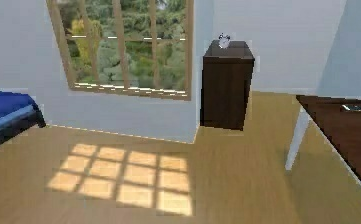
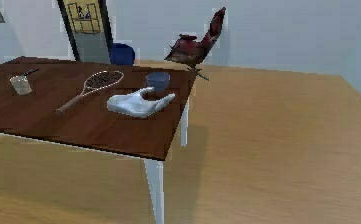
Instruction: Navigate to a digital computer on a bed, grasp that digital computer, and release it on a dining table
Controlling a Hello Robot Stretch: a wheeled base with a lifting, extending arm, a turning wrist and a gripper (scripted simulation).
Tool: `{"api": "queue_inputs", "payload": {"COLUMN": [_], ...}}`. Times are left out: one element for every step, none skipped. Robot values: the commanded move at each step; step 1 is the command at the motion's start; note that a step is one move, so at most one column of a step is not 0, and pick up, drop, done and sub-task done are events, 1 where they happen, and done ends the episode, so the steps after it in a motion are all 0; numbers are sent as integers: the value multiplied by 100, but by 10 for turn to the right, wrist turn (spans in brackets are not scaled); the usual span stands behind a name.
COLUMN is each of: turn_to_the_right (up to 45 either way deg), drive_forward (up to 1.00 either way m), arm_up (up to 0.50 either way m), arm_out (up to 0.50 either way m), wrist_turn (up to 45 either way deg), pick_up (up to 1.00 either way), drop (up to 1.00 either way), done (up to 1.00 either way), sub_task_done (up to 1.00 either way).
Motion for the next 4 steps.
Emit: {"api": "queue_inputs", "payload": {"turn_to_the_right": [150,0,-450,-390], "drive_forward": [0,30,0,0], "arm_up": [0,0,0,0], "arm_out": [0,0,0,0], "wrist_turn": [0,0,0,0], "pick_up": [0,0,0,0], "drop": [0,0,0,0], "done": [0,0,0,0], "sub_task_done": [0,0,0,0]}}
